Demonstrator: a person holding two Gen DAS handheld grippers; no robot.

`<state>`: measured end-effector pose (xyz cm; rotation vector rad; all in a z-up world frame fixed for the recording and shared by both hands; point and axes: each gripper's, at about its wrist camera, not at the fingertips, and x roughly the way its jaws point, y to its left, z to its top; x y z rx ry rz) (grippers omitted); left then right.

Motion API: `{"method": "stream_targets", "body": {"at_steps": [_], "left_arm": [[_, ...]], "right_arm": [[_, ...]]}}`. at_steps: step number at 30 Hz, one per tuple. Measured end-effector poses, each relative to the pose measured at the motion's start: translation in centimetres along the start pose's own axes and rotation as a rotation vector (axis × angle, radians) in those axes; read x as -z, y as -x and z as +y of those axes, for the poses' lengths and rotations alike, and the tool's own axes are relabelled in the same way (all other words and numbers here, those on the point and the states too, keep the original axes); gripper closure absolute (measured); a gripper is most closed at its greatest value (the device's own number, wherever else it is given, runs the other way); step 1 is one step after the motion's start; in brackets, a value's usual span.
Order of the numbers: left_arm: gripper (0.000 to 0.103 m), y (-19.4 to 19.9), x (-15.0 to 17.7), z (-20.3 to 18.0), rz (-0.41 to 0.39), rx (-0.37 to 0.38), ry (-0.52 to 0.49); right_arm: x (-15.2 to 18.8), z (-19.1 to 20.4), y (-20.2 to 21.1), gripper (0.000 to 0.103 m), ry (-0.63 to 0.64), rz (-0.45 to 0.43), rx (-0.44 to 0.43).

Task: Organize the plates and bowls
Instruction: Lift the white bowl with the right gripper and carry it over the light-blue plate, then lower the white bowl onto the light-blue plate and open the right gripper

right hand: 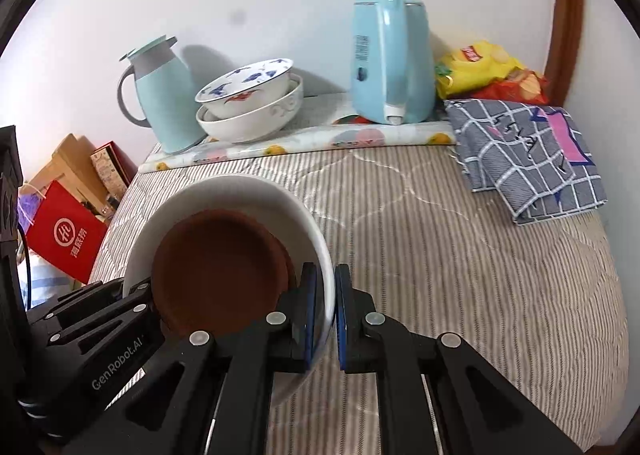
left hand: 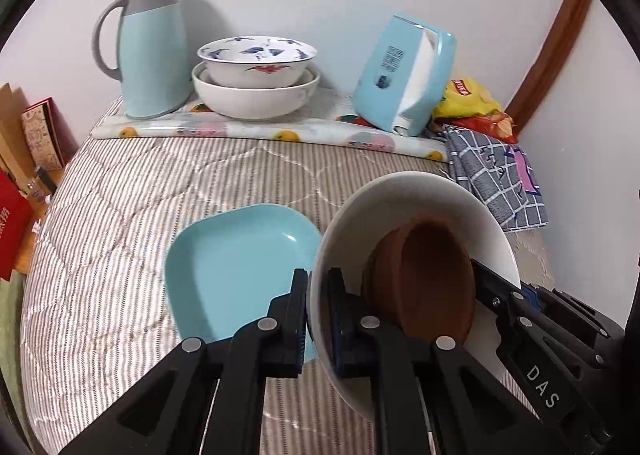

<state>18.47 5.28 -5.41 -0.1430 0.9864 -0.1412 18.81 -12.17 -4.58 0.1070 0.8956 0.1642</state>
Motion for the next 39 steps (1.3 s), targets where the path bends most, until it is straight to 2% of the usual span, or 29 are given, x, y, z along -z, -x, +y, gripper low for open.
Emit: {"method": "stream_targets", "body": {"at_steps": [25, 39], "left_arm": [[0.093, -2.0, -0.1, 6.4, 0.044, -0.027, 0.081], [0.093, -4.2, -0.3, 8.1, 0.078, -0.042, 0.101]], "right_arm": [[0.1, 5.7, -4.6, 0.094, 0.065, 0.067, -0.032], [-0.2, 6.9, -7.5, 0.094, 0.084, 0.101, -0.042]]}}
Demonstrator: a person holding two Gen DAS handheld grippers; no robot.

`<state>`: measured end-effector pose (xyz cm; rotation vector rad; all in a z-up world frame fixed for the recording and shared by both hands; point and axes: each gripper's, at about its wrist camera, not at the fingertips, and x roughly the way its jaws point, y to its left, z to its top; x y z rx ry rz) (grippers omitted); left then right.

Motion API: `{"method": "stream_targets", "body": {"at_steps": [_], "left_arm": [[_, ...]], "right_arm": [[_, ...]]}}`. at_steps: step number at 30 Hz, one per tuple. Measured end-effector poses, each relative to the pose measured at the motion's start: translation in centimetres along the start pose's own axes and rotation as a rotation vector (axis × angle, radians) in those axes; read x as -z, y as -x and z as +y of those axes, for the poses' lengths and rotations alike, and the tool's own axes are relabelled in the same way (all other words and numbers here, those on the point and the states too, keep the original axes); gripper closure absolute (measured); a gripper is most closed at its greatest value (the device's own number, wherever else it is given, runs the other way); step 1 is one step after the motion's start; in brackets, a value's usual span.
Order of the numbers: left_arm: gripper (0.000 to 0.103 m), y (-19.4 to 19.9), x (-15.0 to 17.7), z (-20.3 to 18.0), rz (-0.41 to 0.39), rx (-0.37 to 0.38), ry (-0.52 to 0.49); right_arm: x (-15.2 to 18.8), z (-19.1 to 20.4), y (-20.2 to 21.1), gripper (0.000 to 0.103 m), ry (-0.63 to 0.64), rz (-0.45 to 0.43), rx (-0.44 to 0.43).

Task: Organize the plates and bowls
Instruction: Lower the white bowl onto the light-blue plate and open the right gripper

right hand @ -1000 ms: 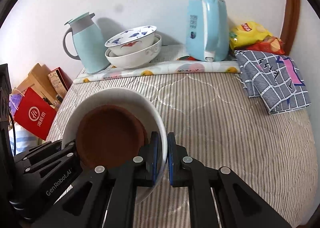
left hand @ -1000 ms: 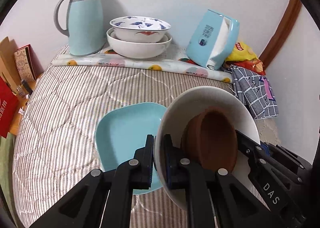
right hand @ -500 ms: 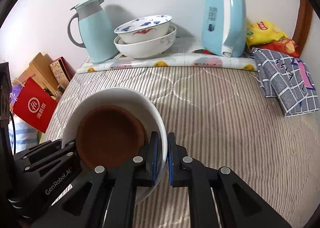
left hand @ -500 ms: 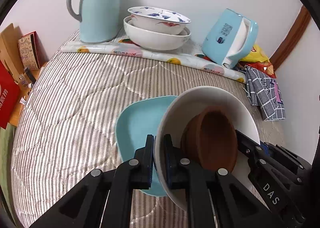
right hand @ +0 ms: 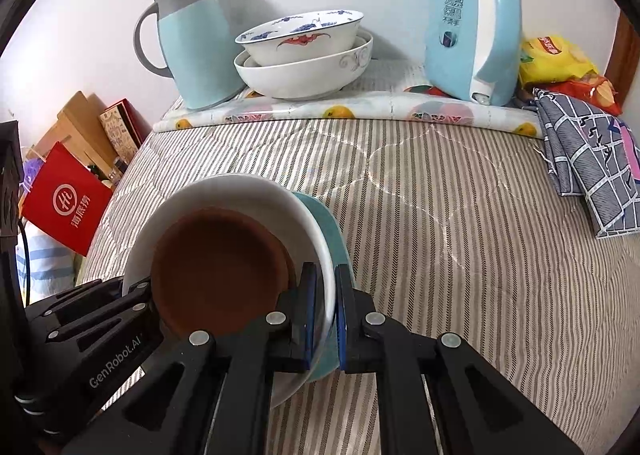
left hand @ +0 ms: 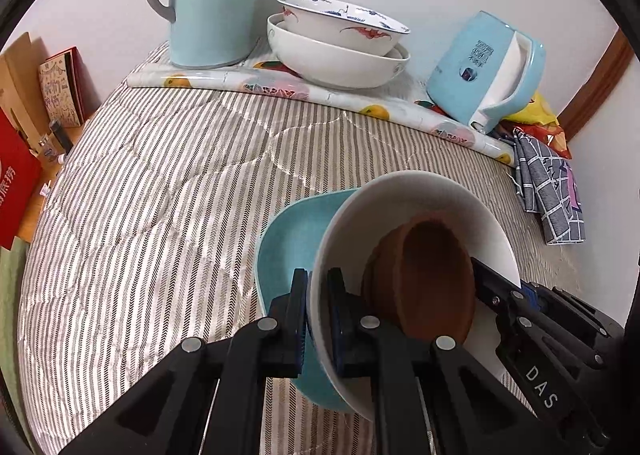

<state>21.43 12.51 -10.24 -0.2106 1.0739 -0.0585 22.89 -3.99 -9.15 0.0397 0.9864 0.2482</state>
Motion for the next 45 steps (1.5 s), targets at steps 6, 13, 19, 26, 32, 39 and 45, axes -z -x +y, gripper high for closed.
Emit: {"method": "stream_targets", "body": {"at_steps": [6, 13, 19, 26, 32, 39, 45], "left_arm": [[0.093, -0.9, -0.2, 0.2, 0.007, 0.001, -0.004], [0.093, -2.0, -0.3, 0.8, 0.026, 0.003, 0.007], [0.092, -2.0, -0.4, 0.6, 0.012, -0.011, -0.004], [0.092, -2.1, -0.2, 0.6, 0.004, -0.008, -0.006], [0.089, -1.9, -0.1, 0.5, -0.002, -0.024, -0.023], [0.085, -1.5, 0.0, 0.4, 0.001, -0.037, -0.032], [0.084, -1.1, 0.1, 0.3, 0.009, -0.035, -0.031]], "right_arm": [[-0.3, 0.0, -1.0, 0.094, 0.007, 0.009, 0.002], [-0.3, 0.1, -2.4, 0.094, 0.014, 0.03, 0.002], [-0.3, 0.2, -2.8, 0.094, 0.018, 0.022, 0.0], [-0.2, 0.2, -2.8, 0.093, 0.029, 0.021, -0.009], [-0.1, 0.3, -2.7, 0.091, 0.061, 0.006, 0.003], [0.0, 0.3, -2.5, 0.087, 0.068, 0.009, 0.002], [0.2, 0.2, -2.2, 0.085, 0.069, 0.009, -0.004]]}}
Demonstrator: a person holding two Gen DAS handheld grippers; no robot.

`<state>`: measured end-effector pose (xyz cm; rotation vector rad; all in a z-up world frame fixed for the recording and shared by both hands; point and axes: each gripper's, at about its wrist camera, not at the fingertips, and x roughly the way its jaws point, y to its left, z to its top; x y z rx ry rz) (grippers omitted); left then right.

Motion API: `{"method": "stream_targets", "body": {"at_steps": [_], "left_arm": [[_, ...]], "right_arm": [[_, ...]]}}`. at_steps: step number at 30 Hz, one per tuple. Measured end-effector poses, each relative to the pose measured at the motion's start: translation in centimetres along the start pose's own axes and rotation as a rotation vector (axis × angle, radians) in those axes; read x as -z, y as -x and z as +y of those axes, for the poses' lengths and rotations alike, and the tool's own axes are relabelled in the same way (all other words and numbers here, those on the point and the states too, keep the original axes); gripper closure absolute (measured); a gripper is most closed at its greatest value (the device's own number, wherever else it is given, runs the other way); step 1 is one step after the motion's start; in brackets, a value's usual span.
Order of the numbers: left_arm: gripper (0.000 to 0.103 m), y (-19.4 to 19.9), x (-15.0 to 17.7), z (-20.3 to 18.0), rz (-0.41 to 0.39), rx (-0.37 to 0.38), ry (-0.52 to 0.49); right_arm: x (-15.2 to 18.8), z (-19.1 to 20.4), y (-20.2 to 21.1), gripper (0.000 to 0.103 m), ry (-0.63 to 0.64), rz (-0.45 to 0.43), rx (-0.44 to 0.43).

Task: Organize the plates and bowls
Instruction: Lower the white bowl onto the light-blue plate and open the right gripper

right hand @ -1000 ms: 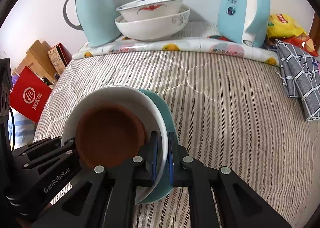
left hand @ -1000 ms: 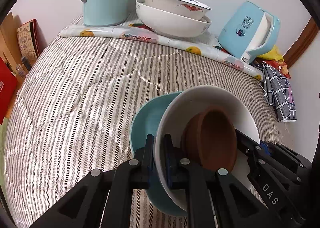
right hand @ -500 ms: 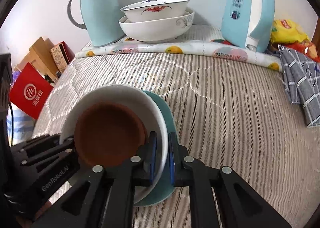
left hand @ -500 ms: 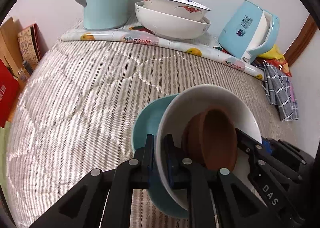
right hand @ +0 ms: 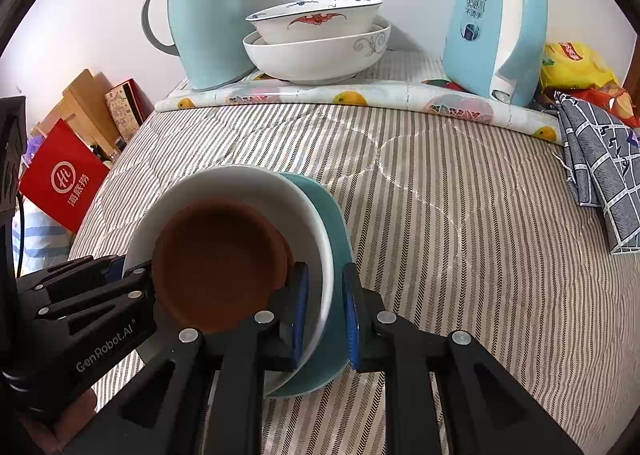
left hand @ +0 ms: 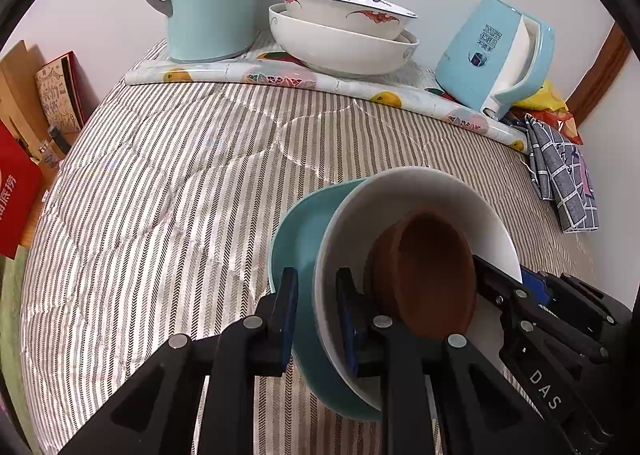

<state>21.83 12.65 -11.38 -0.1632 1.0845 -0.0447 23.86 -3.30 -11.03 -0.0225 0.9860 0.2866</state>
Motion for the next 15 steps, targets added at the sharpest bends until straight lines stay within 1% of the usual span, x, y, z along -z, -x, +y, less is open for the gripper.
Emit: {"method": "stream_targets", "body": {"at_steps": [4, 6, 8, 11, 15], "left_arm": [[0.083, 0.5, 0.2, 0.0, -0.007, -0.004, 0.008], [0.082, 0.8, 0.3, -0.1, -0.01, -0.005, 0.008], [0.079, 1.1, 0.4, -0.3, -0.013, -0.005, 0.005], [0.076, 1.6, 0.6, -0.4, -0.022, -0.012, 0.007], [0.075, 2.1, 0.9, -0.4, -0.023, -0.01, 0.013]], "right_arm": [[0.1, 0.0, 0.3, 0.084, 0.006, -0.002, -0.001], [0.2, 0.0, 0.6, 0.077, 0.011, -0.005, 0.011], [0.4, -0.2, 1.1, 0.076, 0.014, -0.018, 0.015], [0.6, -0.6, 1.8, 0.075, 0.003, -0.026, 0.004], [1.0, -0.6, 2.3, 0.075, 0.003, -0.034, -0.001]]}}
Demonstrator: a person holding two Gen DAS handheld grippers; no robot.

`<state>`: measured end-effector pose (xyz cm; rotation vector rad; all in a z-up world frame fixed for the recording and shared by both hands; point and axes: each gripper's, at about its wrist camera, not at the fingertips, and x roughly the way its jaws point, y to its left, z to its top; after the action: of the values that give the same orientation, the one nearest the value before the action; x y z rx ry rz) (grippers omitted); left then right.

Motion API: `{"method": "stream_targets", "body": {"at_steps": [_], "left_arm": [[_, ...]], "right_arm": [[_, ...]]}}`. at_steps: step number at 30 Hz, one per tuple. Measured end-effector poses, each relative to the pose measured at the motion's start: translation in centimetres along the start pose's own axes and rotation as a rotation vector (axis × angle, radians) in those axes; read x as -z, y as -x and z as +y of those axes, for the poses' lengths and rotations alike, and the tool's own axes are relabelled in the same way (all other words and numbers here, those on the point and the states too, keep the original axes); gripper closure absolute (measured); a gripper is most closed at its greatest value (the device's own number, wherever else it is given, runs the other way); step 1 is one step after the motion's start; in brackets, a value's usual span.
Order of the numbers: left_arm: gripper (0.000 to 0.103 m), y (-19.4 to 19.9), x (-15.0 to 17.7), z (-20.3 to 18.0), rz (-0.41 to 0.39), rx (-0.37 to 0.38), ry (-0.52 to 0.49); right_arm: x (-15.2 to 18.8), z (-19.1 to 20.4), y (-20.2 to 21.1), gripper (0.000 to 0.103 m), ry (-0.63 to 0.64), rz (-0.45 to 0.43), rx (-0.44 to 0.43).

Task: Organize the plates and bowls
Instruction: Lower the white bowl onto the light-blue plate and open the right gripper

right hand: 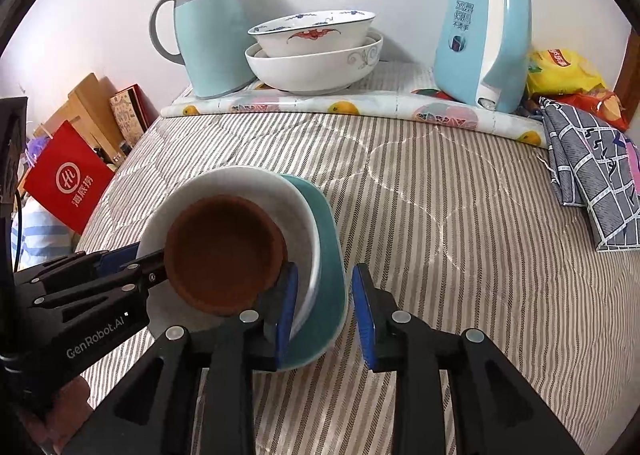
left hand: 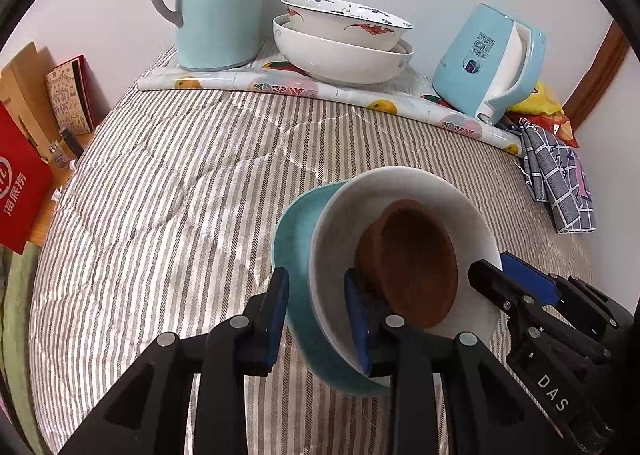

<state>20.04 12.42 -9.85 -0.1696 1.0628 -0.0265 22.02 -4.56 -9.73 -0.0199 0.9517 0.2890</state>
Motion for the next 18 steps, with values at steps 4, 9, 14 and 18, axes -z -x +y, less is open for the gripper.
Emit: {"method": "stream_targets", "body": {"at_steps": [4, 9, 14, 18], "left_arm": [[0.075, 0.7, 0.5, 0.1, -0.001, 0.003, 0.009], [0.072, 1.6, 1.4, 0.0, -0.005, 0.016, 0.019], [0.071, 3.2, 2.2, -0.5, -0.031, 0.016, 0.013], [0.071, 4.8, 2.8, -0.9, -0.061, 0.022, 0.006]], "right_arm": [[0.5, 0.2, 0.7, 0.075, 0.004, -0.006, -0.004], [1.2, 0.2, 1.8, 0.075, 0.001, -0.02, -0.018], [2.1, 0.4, 3.2, 0.075, 0.001, -0.037, -0.022], [2.7, 0.4, 4.7, 0.075, -0.004, -0.057, -0.016]]}}
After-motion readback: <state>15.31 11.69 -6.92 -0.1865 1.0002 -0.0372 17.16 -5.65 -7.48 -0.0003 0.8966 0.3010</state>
